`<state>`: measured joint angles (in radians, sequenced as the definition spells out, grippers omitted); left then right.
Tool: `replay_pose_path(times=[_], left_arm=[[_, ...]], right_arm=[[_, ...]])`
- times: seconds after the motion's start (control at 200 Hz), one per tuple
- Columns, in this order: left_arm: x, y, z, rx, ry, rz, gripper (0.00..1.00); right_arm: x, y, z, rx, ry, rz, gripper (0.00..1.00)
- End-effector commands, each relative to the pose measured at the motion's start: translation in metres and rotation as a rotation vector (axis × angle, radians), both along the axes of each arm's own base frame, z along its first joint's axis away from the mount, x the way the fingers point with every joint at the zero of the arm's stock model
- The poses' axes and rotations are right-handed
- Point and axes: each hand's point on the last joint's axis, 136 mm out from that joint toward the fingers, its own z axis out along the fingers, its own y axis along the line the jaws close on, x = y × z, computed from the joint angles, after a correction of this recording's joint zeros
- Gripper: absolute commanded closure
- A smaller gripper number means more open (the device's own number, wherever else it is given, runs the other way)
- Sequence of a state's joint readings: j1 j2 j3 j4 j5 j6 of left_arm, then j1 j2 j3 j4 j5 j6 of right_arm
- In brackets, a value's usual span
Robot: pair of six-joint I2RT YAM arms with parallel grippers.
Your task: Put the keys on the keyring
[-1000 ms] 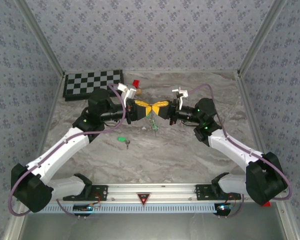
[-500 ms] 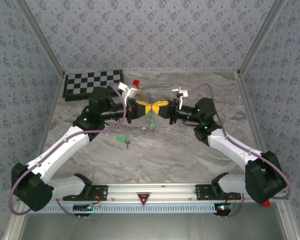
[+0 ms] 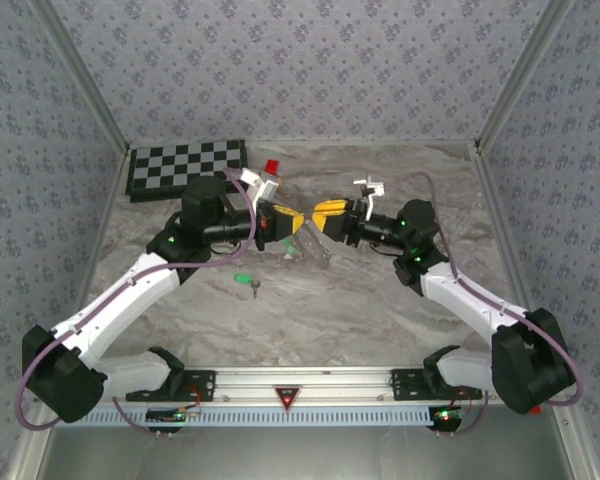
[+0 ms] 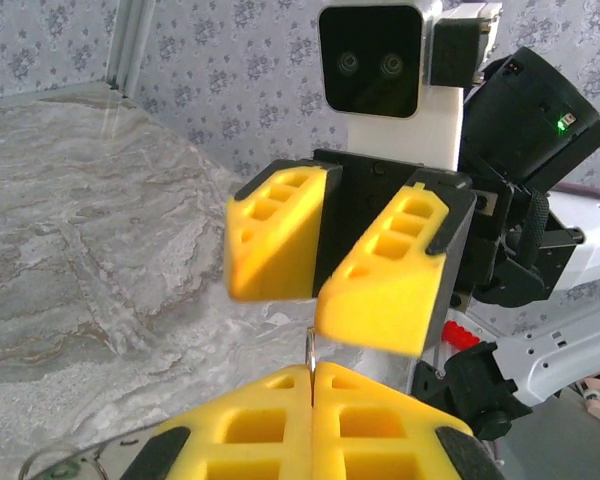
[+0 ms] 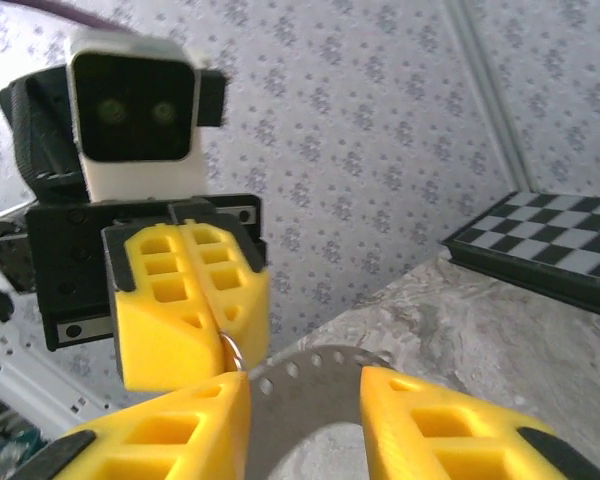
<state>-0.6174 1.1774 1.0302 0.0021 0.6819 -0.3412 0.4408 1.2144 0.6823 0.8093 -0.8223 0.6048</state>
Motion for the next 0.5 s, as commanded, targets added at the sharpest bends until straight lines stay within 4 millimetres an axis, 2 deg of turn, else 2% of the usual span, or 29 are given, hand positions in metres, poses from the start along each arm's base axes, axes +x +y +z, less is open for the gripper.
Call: replay_pose_path(times=[0.0, 0.13, 0.405, 0.495], left_arm=[[-0.007, 0.006, 0.024, -0.025, -0.087, 0.004, 1.00], [-0.006, 0.008, 0.023, -0.020, -0.093, 0.013, 1.00], [-0.005, 0.011, 0.021, -0.007, -0.093, 0.032, 1.00], [-0.002, 0.015, 0.021, 0.005, -0.096, 0.068, 1.00]], right_arm=[[0.003, -0.018, 0.006, 0.015, -0.013, -0.081, 0.61], [0.003, -0.027, 0.003, -0.010, -0.020, -0.128, 0.60], [0.008, -0.030, -0.009, -0.045, -0.004, -0.164, 0.56], [0.014, -0.029, -0.018, -0.073, 0.013, -0.189, 0.55]])
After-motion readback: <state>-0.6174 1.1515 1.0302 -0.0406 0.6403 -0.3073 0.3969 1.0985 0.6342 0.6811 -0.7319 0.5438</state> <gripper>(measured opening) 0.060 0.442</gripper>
